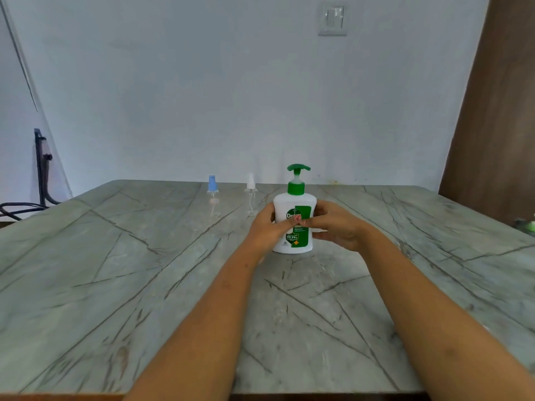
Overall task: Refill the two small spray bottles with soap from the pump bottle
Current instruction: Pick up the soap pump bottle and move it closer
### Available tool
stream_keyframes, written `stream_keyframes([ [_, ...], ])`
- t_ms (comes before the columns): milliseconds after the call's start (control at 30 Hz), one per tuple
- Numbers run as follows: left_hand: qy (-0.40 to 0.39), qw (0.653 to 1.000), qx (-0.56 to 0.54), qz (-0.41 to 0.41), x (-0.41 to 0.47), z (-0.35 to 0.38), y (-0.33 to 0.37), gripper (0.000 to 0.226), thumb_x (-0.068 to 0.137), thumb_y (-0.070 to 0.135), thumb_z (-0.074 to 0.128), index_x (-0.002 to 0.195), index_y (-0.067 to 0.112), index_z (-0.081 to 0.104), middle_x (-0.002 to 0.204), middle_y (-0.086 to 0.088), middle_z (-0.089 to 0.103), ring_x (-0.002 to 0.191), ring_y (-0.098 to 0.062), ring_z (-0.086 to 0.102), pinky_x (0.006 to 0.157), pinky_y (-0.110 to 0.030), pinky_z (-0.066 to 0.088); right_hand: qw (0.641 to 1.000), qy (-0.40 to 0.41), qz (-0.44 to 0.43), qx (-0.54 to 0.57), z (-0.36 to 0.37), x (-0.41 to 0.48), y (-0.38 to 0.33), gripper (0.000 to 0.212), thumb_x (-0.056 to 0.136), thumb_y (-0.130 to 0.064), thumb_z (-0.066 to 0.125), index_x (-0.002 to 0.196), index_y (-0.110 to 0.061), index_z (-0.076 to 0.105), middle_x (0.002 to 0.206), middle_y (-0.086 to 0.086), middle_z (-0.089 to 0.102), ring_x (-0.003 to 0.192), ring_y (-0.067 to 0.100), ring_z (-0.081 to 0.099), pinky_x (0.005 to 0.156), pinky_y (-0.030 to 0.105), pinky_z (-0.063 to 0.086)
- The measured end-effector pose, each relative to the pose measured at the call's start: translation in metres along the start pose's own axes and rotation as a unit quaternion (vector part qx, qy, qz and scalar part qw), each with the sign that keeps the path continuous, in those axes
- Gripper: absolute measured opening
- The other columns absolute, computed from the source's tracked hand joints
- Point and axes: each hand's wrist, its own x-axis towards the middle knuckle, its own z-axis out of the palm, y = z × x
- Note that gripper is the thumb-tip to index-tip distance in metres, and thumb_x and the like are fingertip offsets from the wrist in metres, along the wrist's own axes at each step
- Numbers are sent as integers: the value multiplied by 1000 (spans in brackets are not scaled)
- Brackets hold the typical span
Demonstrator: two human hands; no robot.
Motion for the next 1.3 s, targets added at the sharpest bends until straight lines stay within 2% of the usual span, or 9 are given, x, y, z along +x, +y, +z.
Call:
stream_keyframes([
  [100,11,1000,4,19,-7,4,0,42,79,31,71,116,27,53,110,4,64,93,-10,64,75,-26,53,994,55,-69,66,3,-6,-14,38,85,-2,55,119,-19,58,117,-1,64,102,15,62,78,31,50],
  [167,23,999,20,33,-9,5,0,40,80,33,69,115,29,52,107,7,63,89,-6,63,68,-18,50,988,99,-109,45,12,-6,-22,29,88,-9,57,112,-25,62,112,-5,66,98,12,63,74,26,49],
  [233,26,998,31,40,-8,5,-2,41,81,34,68,118,28,51,109,6,62,91,-9,62,69,-17,50,982,135,-134,11,22,-2,-22,19,88,-18,62,104,-29,63,106,-5,67,96,14,64,72,23,50],
  [367,18,998,32,58,-6,6,-3,37,82,32,67,115,31,49,110,6,62,93,-9,62,69,-15,48,967,199,-158,2,31,7,-13,27,87,-18,64,114,-15,63,107,3,67,95,16,65,78,28,54],
  [467,19,997,35,71,-3,10,-6,40,83,30,68,118,26,51,111,3,64,92,-9,63,70,-16,50,962,217,-164,-2,30,11,-11,25,86,-19,66,110,-14,65,104,3,69,93,17,66,81,32,55],
  [667,26,995,44,84,0,15,-7,38,82,29,68,116,26,52,109,3,64,91,-9,63,70,-16,50,954,250,-165,23,28,12,-9,16,82,-20,70,97,-26,67,96,-4,70,87,12,67,75,28,55],
  [767,32,994,48,88,-2,17,-6,33,83,30,68,111,32,50,102,9,61,83,1,60,60,-7,46,951,261,-165,25,29,12,-9,18,81,-19,71,99,-23,68,96,-3,70,87,12,67,75,27,54],
  [933,44,993,55,91,-2,20,-7,33,83,31,67,109,32,48,100,11,60,79,5,58,57,-4,44,949,272,-162,12,30,11,-9,24,82,-21,70,106,-19,67,101,-1,70,92,15,66,83,35,55],
  [1300,76,989,87,92,-1,27,-7,33,82,34,67,111,28,52,97,10,61,81,0,59,61,-8,43,935,315,-165,-11,33,8,-10,22,80,-23,72,102,-24,69,99,-5,70,90,11,65,85,35,54],
])
